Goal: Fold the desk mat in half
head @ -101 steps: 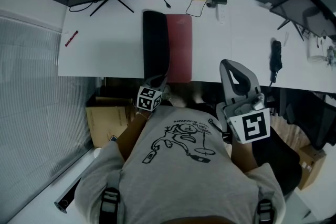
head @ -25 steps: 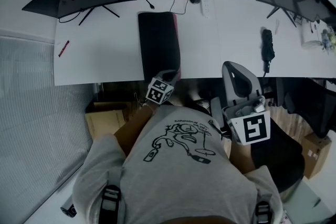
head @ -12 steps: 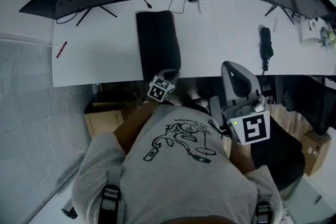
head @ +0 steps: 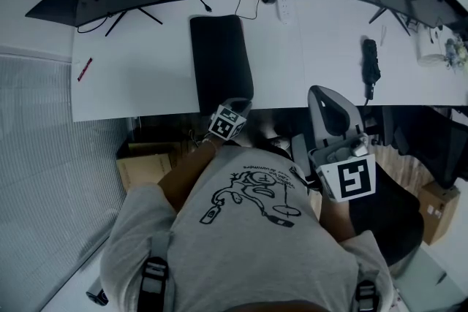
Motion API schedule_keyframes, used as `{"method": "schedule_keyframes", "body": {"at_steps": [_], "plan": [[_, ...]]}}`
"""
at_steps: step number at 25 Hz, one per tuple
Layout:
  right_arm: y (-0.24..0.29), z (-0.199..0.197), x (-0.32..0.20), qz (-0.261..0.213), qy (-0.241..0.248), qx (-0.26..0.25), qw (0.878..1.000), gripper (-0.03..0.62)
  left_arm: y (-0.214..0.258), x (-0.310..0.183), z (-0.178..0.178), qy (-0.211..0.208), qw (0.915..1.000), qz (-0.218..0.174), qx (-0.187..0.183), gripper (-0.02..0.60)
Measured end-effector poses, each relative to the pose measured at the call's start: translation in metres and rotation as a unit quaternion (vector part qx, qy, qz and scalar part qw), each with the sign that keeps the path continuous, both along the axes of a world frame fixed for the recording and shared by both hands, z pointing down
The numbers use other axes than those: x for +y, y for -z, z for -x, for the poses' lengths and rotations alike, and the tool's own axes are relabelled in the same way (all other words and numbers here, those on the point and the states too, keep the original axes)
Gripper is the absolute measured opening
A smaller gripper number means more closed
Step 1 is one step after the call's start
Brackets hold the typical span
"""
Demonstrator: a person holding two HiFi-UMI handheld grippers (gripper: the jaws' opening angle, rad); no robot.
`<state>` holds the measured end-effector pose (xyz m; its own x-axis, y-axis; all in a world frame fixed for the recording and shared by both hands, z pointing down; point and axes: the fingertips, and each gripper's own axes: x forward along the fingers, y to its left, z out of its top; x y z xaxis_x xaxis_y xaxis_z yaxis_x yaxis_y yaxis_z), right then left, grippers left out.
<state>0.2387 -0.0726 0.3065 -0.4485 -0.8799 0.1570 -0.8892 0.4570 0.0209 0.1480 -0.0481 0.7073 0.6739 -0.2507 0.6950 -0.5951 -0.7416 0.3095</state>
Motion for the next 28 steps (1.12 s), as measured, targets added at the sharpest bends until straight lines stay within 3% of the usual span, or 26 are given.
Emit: {"method": "schedule_keyframes", "body": {"at_steps": [13,18,28], "plan": [[-0.002,0.011,-0.013,0.005,0.001,0.004,1.0,0.006,-0.037,0.001,0.002,0.017,0.9978,0.064,-0.004,0.037],[-0.001,0.018,-0.016,0.005,0.003,0.003,1.0,0.006,-0.04,0.005,-0.002,0.012,0.9962,0.087,0.005,0.078],[-0.002,0.035,-0.021,0.004,0.007,0.006,1.0,0.006,-0.002,-0.003,-0.002,0.016,0.996,0.071,0.052,0.084]]}}
